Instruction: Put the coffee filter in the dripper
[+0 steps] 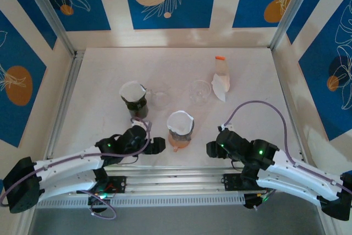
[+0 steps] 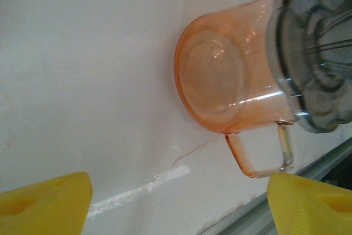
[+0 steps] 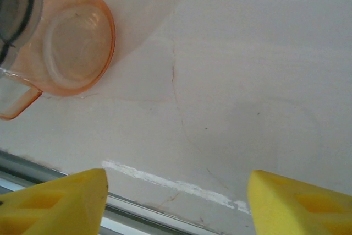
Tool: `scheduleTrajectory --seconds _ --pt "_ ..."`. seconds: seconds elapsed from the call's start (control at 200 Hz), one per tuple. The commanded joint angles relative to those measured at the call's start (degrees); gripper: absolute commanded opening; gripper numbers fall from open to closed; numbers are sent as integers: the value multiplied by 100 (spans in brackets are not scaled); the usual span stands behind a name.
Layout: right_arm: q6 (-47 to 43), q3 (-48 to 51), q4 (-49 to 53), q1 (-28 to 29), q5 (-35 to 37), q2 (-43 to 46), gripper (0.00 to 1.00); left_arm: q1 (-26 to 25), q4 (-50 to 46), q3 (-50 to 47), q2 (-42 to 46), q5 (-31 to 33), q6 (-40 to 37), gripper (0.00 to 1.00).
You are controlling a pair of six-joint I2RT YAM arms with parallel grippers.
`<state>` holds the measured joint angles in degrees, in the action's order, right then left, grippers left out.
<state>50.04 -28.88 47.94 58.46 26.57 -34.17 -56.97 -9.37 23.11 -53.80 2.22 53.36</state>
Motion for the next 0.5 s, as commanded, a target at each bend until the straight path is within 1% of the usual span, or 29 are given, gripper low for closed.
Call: scheduleTrajectory --seconds 0.0,0.105,0.2,0.325,0.495 --pt "68 273 -453 45 -481 53 64 -116 283 -121 -237 20 14 77" --pt "3 498 -927 52 -812 1 59 -205 513 -115 -591 -135 -23 73" --pt "-1 609 -1286 44 -990 -179 51 -209 772 -92 -941 -282 -26 68" --pt "-59 647 -1699 42 -1143 -603 41 -208 954 -14 -1236 -286 -27 62" --pt "-153 696 -2320 -49 -1426 -1222 35 -163 993 105 -1448 -272 -32 58"
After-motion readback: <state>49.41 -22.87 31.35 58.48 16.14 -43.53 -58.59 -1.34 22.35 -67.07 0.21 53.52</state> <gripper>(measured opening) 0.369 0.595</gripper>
